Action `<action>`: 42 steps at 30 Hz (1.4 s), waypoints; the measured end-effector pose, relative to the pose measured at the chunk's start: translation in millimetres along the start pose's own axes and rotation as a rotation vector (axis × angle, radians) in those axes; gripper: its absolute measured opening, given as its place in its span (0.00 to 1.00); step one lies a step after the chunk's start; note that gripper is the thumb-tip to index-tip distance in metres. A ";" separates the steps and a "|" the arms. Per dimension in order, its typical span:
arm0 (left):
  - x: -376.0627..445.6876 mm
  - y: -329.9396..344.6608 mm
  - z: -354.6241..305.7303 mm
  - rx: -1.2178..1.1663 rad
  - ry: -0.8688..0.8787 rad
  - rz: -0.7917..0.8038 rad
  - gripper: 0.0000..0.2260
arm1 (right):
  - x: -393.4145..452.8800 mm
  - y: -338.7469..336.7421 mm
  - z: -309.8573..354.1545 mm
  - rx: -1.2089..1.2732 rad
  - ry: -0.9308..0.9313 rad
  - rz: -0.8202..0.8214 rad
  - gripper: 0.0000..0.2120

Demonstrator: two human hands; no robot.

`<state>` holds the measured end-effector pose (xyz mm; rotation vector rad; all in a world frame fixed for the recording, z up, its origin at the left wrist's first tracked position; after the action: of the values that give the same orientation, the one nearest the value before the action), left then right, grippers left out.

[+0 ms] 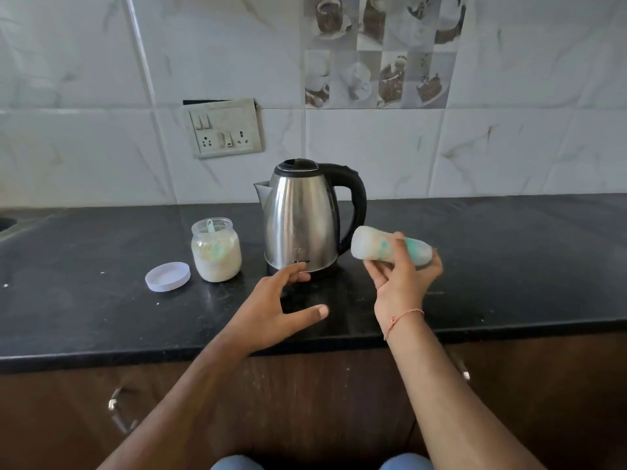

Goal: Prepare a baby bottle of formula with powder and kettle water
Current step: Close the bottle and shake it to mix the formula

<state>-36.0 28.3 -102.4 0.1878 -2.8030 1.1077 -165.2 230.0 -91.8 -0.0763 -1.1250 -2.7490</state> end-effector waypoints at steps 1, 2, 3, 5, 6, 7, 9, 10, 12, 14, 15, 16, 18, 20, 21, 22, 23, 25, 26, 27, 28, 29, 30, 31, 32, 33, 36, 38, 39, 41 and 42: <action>0.0 0.0 -0.5 0.001 0.012 -0.003 0.53 | -0.5 6.6 -0.5 -0.086 0.032 0.074 0.30; -0.1 0.3 -2.3 0.008 0.023 -0.003 0.51 | -3.9 15.8 -6.4 -0.244 0.076 0.208 0.29; 0.0 0.1 -4.3 0.018 0.028 -0.003 0.49 | -7.2 21.9 -14.9 -0.388 0.106 0.315 0.29; 1.9 0.6 -4.9 0.019 0.030 0.001 0.40 | -8.5 21.6 -18.5 -0.415 0.107 0.298 0.29; 2.3 0.6 -4.9 0.015 0.028 0.001 0.36 | -8.6 20.6 -16.3 -0.372 0.092 0.259 0.30; 2.2 0.1 -4.4 0.013 0.020 -0.002 0.33 | -7.8 19.5 -13.9 -0.344 0.080 0.228 0.30; 2.7 0.7 -3.0 0.015 0.008 -0.014 0.32 | -8.5 21.1 -12.5 -0.369 0.064 0.233 0.31; 2.8 1.2 -2.6 0.014 0.007 -0.022 0.30 | -10.0 22.8 -13.7 -0.404 0.058 0.248 0.32; 3.0 1.6 -2.9 0.007 -0.006 -0.039 0.23 | -12.0 25.5 -15.5 -0.469 0.044 0.272 0.32; 2.5 -0.2 -3.7 -0.006 -0.013 -0.064 0.21 | -12.1 27.4 -16.5 -0.530 0.035 0.275 0.34; 2.2 -0.6 -3.6 -0.010 -0.012 -0.075 0.21 | -12.4 28.1 -16.5 -0.551 0.032 0.275 0.34; 1.5 -0.6 -3.9 -0.013 -0.009 -0.085 0.22 | -12.7 29.2 -17.0 -0.570 0.026 0.282 0.34; 0.4 -0.2 -4.3 0.000 -0.011 -0.100 0.21 | -13.8 32.5 -18.0 -0.609 0.009 0.324 0.34; 0.4 -0.1 -4.5 0.018 -0.023 -0.088 0.21 | -14.3 36.0 -21.4 -0.593 0.042 0.410 0.35; 0.7 -0.5 -4.2 0.009 -0.031 -0.079 0.20 | -14.8 37.1 -23.3 -0.580 0.073 0.464 0.36; 0.9 -1.6 -3.7 -0.026 -0.038 -0.073 0.20 | -15.7 37.9 -24.7 -0.568 0.110 0.515 0.36; 0.8 -2.8 -2.9 -0.082 -0.043 -0.064 0.21 | -16.7 38.0 -25.4 -0.550 0.146 0.553 0.34; -1.0 -4.0 -3.6 -0.207 -0.048 -0.019 0.26 | -18.5 37.0 -26.5 -0.497 0.213 0.599 0.27; -2.1 -3.9 -3.8 -0.251 -0.047 0.014 0.28 | -19.2 36.7 -27.2 -0.477 0.239 0.620 0.23; -2.7 -3.3 -4.0 -0.278 -0.045 0.050 0.28 | -19.7 36.0 -28.1 -0.465 0.258 0.641 0.20; -3.4 -2.7 -4.0 -0.296 -0.042 0.085 0.27 | -20.3 35.7 -29.1 -0.460 0.274 0.661 0.17; -4.0 -2.4 -3.4 -0.303 -0.043 0.114 0.27 | -21.0 35.9 -30.1 -0.450 0.288 0.678 0.16; -4.4 -2.3 -3.1 -0.309 -0.046 0.135 0.28 | -22.0 36.5 -30.4 -0.431 0.302 0.692 0.16; -4.7 -2.3 -3.2 -0.313 -0.048 0.147 0.28 | -22.2 37.1 -30.8 -0.407 0.315 0.702 0.18; -4.7 -2.3 -3.1 -0.320 -0.045 0.151 0.27 | -22.7 37.8 -31.2 -0.389 0.323 0.713 0.21; -4.6 -2.4 -3.3 -0.324 -0.041 0.149 0.25 | -23.3 38.3 -31.4 -0.381 0.326 0.723 0.24; -3.8 -2.2 -5.5 -0.296 -0.027 0.125 0.23 | -23.4 38.0 -31.2 -0.403 0.294 0.730 0.24; -2.7 -0.9 -6.3 -0.262 -0.027 0.115 0.23 | -23.3 37.5 -31.1 -0.441 0.272 0.715 0.22; -2.0 -0.6 -6.6 -0.243 -0.030 0.110 0.24 | -23.0 37.4 -31.1 -0.460 0.262 0.706 0.21; -1.1 0.3 -7.2 -0.193 -0.026 0.096 0.25 | -22.9 38.1 -30.6 -0.499 0.231 0.686 0.22; -0.7 0.4 -6.7 -0.174 -0.026 0.082 0.26 | -22.8 38.2 -30.2 -0.518 0.208 0.677 0.23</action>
<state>-34.9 33.3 -97.9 0.0719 -2.9349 0.8761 -135.6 185.3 -89.5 -0.1892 -0.2346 -2.2753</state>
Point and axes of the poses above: each hand's wrist, its own x-axis towards the middle knuckle, its own y-axis out of the palm, z = x × y, the point moved 6 cm from there along x, towards the middle knuckle, and after that the axes turned 8 degrees about z, right-handed, at the moved point
